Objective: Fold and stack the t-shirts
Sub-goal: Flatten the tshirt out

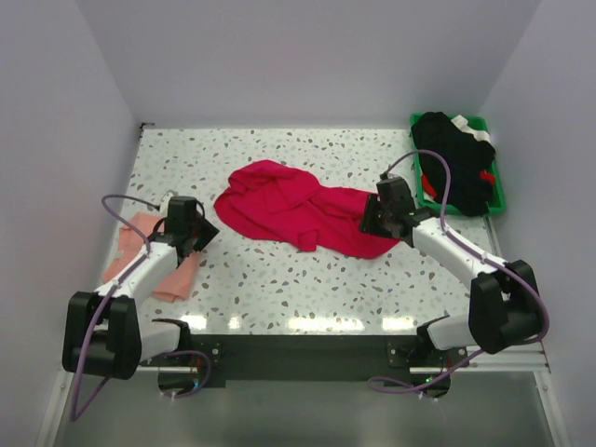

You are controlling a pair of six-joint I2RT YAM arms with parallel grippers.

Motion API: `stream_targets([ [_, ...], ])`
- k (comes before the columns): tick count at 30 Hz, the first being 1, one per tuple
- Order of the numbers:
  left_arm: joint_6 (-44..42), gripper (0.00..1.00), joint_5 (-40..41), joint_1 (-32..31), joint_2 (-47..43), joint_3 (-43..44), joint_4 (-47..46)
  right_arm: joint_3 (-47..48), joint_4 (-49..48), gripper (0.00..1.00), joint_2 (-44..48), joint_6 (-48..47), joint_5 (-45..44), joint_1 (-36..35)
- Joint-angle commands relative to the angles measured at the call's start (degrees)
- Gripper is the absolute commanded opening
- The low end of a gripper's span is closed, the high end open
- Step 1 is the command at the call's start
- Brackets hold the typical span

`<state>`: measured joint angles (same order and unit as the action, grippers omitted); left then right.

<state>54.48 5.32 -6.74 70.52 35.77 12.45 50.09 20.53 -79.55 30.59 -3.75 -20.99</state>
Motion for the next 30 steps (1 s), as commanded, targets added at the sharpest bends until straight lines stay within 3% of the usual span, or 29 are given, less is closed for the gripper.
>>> stream_targets([
  [1,1.95,0.37,5.31,0.5,-2.76,-2.28,1.78,2.91,-1.9,0.42,0.36,-0.88,1.11,-0.36],
  [8,2.39,0.42,9.97,3.57,0.14,-2.81,9.25,2.3,-1.9,0.42,0.53,-1.58,1.64,-0.36],
  [18,-0.6,0.47,15.5,9.81,-0.73,-3.51,12.95,1.24,-3.13,0.43,0.1,-1.67,2.08,-0.45],
  [23,-1.92,0.47,14.02,10.87,-0.74,-2.82,10.42,1.24,-3.75,0.43,-0.69,-1.58,2.34,-0.36],
  [30,-2.71,0.48,10.95,11.4,7.16,3.07,7.77,1.24,-3.84,0.43,-1.31,-2.02,2.17,-0.36],
])
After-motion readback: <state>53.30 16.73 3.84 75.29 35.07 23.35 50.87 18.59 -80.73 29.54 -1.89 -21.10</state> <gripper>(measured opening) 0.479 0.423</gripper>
